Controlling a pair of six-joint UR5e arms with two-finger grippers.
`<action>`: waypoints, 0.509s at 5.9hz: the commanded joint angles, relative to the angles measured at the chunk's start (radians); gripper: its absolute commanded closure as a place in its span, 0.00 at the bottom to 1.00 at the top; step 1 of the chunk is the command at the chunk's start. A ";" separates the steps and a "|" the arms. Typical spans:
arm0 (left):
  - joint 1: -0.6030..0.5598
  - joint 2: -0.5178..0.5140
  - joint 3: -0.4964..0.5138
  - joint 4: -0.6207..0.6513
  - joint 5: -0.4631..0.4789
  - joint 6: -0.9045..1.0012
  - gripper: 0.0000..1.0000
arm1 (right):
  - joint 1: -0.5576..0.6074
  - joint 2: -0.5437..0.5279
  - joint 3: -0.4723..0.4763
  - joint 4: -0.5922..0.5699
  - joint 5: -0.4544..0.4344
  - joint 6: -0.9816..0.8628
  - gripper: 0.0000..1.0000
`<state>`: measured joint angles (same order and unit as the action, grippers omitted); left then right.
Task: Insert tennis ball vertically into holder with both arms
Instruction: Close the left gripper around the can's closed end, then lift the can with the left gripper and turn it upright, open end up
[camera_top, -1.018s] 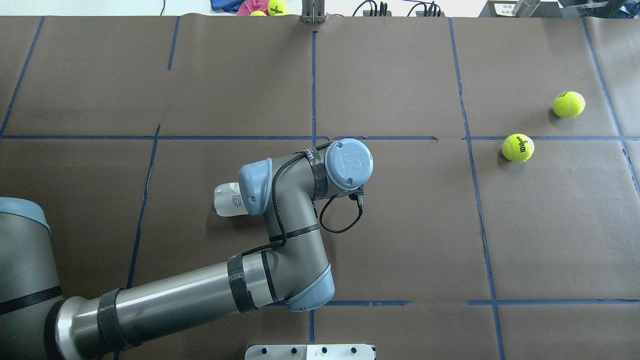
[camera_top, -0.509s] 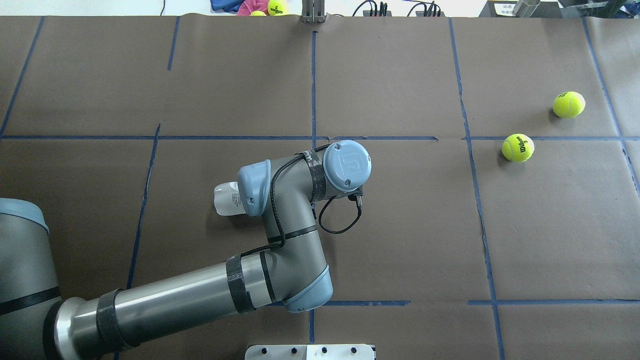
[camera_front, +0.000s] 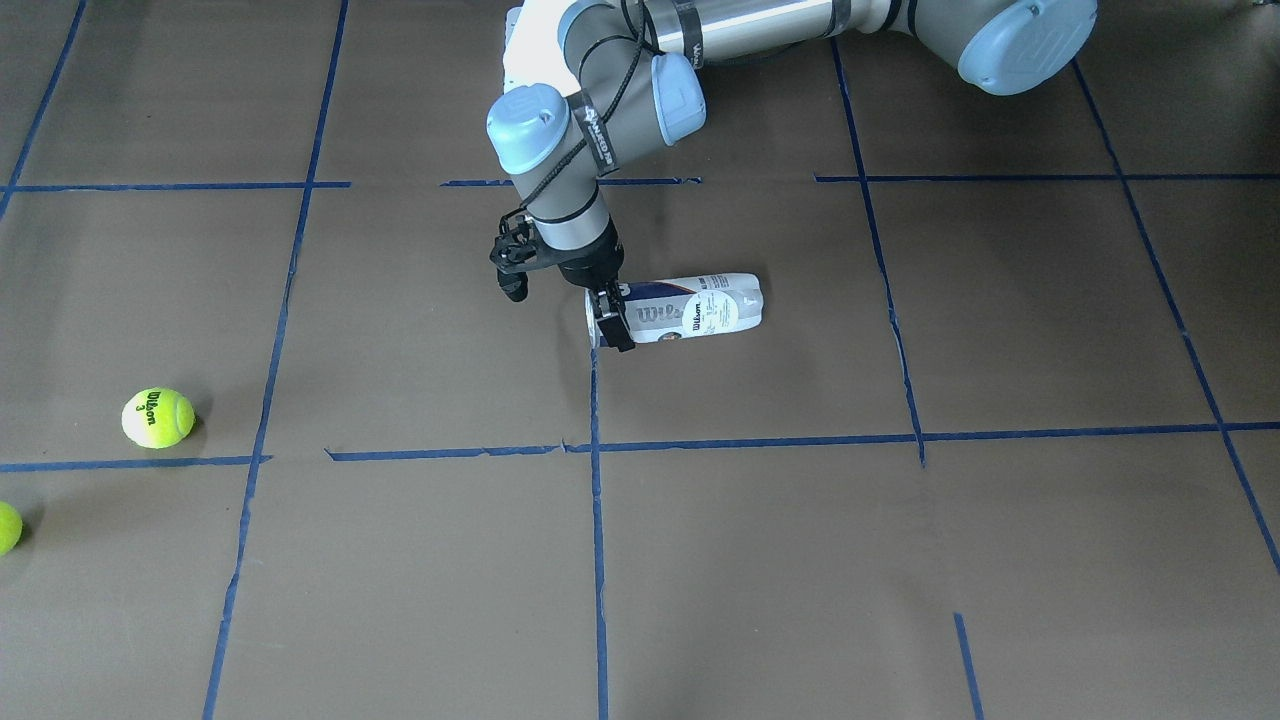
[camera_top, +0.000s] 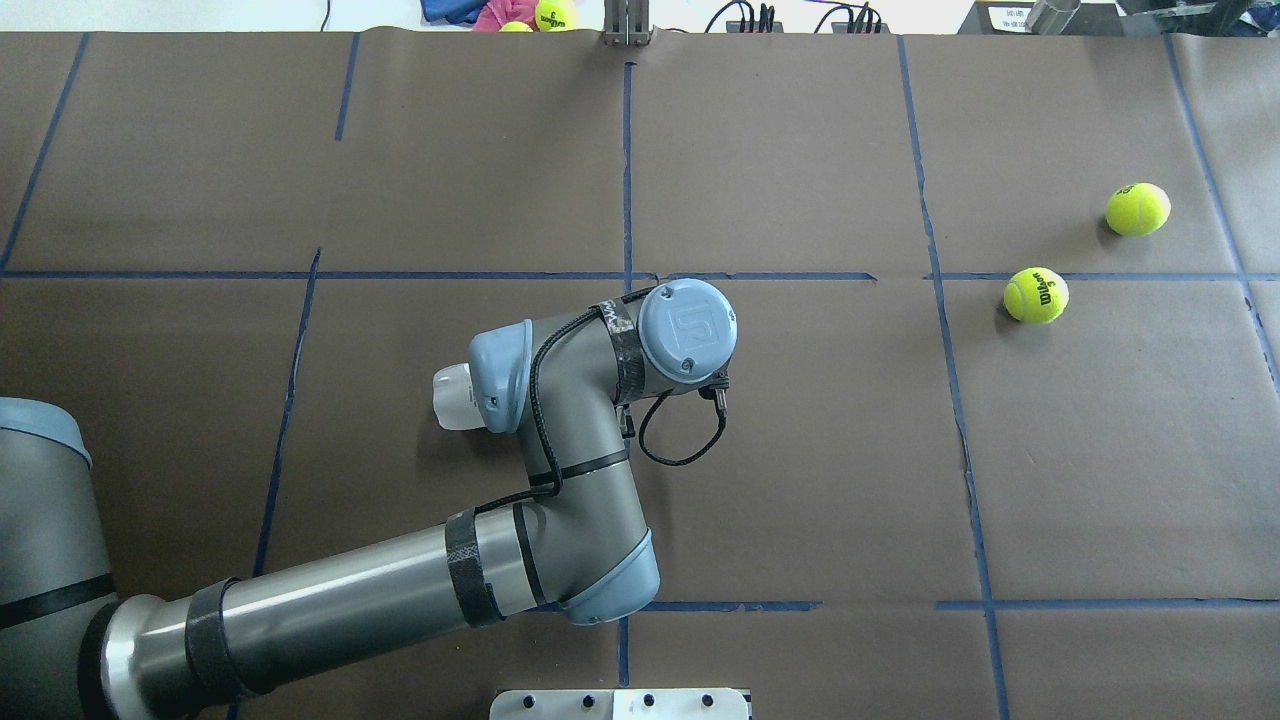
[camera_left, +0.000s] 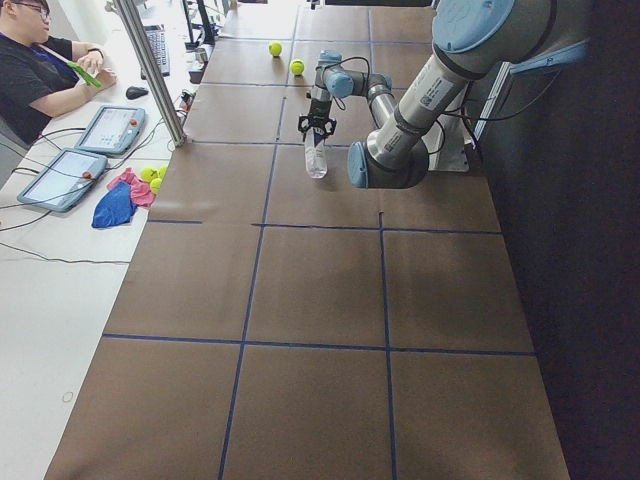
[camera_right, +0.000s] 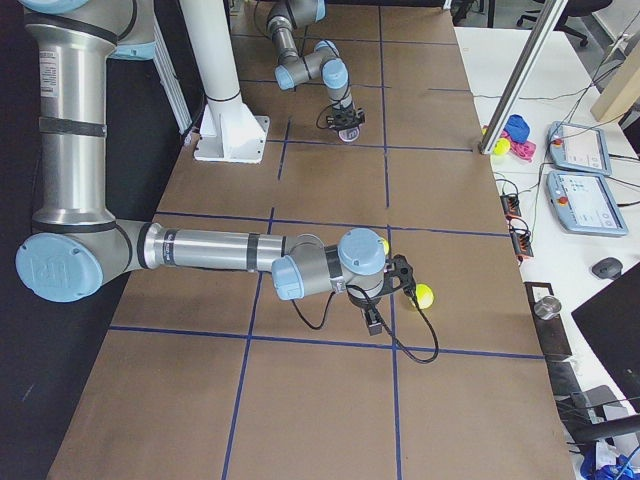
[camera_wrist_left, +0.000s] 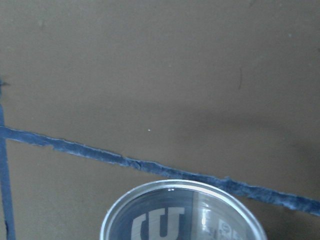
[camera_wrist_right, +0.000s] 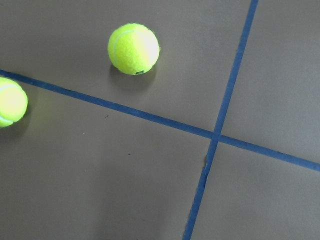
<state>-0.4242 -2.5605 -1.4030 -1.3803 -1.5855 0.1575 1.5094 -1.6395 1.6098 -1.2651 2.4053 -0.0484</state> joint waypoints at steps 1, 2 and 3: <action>-0.060 0.000 -0.171 -0.041 -0.033 -0.038 0.22 | 0.000 0.001 -0.001 0.000 0.000 -0.001 0.00; -0.102 0.017 -0.197 -0.192 -0.133 -0.120 0.22 | 0.000 0.000 0.001 0.000 0.000 0.001 0.00; -0.131 0.055 -0.198 -0.420 -0.174 -0.222 0.22 | 0.000 0.001 -0.001 0.001 0.000 -0.001 0.00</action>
<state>-0.5223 -2.5356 -1.5873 -1.6068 -1.7066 0.0265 1.5095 -1.6391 1.6098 -1.2652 2.4053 -0.0483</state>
